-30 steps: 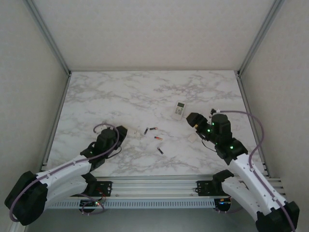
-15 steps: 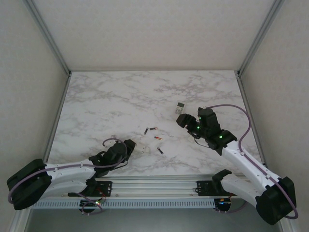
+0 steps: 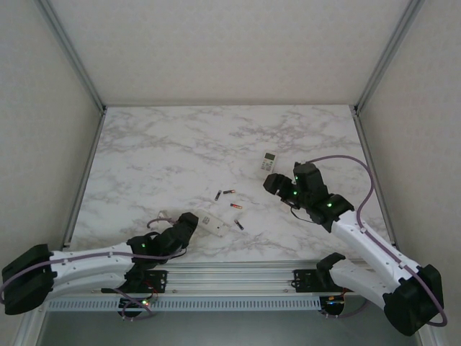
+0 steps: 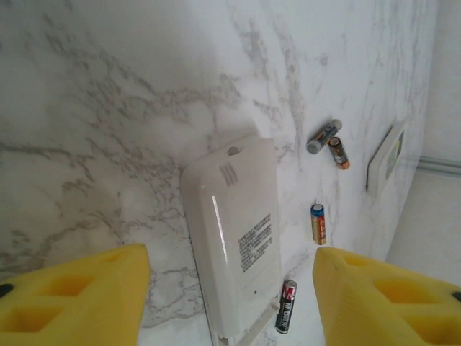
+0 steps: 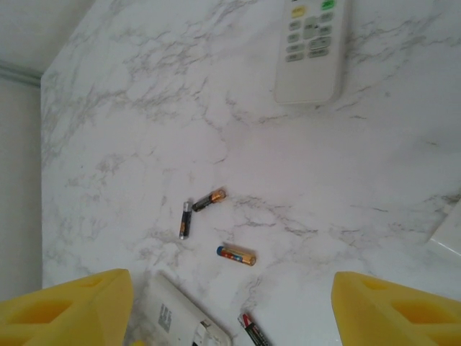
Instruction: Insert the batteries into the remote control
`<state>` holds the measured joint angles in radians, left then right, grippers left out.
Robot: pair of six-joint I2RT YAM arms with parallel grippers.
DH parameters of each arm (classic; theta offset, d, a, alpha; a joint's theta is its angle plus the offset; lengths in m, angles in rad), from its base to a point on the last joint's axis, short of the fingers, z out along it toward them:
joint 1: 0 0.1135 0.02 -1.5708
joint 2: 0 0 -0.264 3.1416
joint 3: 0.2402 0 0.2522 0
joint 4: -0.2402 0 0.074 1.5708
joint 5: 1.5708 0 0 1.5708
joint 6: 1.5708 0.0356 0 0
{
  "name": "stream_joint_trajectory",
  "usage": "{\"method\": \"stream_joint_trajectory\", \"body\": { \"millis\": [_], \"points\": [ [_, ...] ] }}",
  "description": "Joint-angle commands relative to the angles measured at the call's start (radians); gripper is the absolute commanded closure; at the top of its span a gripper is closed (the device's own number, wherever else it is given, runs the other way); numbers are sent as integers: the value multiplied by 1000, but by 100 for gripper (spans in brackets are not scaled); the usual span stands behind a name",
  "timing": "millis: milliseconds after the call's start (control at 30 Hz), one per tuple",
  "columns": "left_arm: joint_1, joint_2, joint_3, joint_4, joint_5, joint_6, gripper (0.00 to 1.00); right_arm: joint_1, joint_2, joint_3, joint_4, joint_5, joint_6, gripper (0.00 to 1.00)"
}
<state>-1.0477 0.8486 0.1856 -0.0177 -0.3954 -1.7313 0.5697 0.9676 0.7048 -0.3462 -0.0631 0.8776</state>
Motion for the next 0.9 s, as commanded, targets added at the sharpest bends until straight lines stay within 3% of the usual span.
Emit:
{"method": "stream_joint_trajectory", "body": {
  "millis": [0,67,200,333,667,867],
  "points": [
    [16,-79,97,-248,-155,116,37,67,46,77,-33,-2,-137,28],
    [95,-92,165,-267,-121,350,38,123,105,120,-65,-22,-209,29],
    [312,53,349,-321,160,782,36,247,257,206,-151,-43,-320,32],
    [349,345,569,-499,293,1014,34,285,316,195,-164,-11,-298,36],
    [350,690,728,-551,285,1136,30,285,234,123,-165,73,-218,33],
    [350,795,749,-527,289,1158,28,285,223,121,-186,88,-224,32]
  ]
}}
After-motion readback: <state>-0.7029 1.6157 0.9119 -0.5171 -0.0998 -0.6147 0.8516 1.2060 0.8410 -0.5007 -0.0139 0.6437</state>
